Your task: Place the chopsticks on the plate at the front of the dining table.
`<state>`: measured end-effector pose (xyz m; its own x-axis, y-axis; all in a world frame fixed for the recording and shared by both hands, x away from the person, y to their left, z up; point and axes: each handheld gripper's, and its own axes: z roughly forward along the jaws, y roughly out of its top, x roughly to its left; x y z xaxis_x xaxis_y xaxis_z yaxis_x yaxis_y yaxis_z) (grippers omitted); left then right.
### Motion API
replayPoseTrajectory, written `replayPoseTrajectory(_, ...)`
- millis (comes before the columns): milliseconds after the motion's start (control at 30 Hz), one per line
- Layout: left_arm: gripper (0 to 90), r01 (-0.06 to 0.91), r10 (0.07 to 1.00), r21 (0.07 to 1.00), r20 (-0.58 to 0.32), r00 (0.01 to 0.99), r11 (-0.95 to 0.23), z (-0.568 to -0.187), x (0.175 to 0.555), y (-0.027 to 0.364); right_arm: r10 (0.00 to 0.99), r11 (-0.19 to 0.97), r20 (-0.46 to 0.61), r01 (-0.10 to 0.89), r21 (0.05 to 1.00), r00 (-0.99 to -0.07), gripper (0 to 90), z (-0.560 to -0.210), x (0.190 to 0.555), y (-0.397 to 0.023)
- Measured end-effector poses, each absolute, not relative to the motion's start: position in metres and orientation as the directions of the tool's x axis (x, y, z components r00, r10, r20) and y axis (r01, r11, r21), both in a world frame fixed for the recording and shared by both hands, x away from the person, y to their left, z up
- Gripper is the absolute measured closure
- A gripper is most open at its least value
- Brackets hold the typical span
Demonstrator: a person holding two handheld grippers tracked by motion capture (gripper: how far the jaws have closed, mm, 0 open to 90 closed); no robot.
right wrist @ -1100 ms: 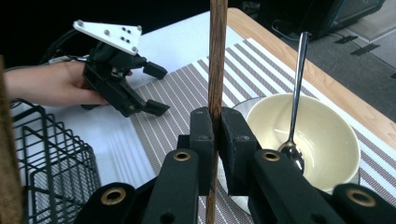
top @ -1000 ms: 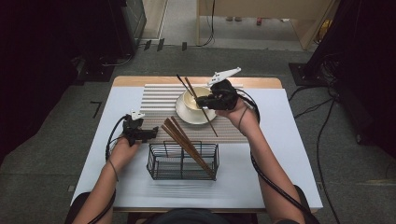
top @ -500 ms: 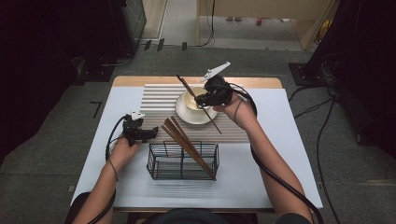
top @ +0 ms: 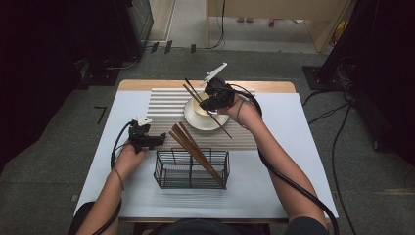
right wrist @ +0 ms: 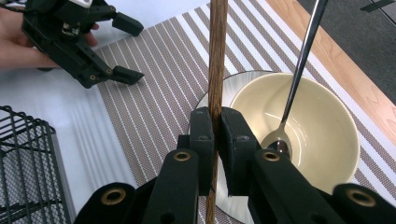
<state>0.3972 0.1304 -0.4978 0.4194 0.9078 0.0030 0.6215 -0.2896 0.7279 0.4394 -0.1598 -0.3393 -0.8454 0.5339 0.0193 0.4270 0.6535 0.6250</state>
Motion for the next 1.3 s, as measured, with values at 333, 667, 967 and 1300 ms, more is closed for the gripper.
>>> replayPoseTrajectory(333, 12.3, 0.621, 0.908, 0.728, 0.003, 0.419, -0.289, -0.498, 0.397, 0.130, 0.514, 0.702, 0.000, 0.421, 0.574, -0.858, 84.9, -0.343, 0.450, -0.144)
replayPoseTrajectory(667, 12.3, 0.621, 0.908, 0.728, 0.003, 0.419, -0.289, -0.498, 0.397, 0.130, 0.505, 0.728, -0.005, 0.423, 0.540, -0.863, 84.9, -0.351, 0.461, -0.133)
replayPoseTrajectory(967, 12.3, 0.621, 0.908, 0.729, 0.001, 0.418, -0.287, -0.498, 0.397, 0.130, 0.492, 0.748, -0.013, 0.415, 0.517, -0.870, 85.0, -0.358, 0.466, -0.123)
replayPoseTrajectory(1300, 12.2, 0.622, 0.907, 0.727, 0.003, 0.420, -0.291, -0.498, 0.397, 0.131, 0.475, 0.776, -0.023, 0.406, 0.483, -0.880, 85.0, -0.370, 0.471, -0.111)
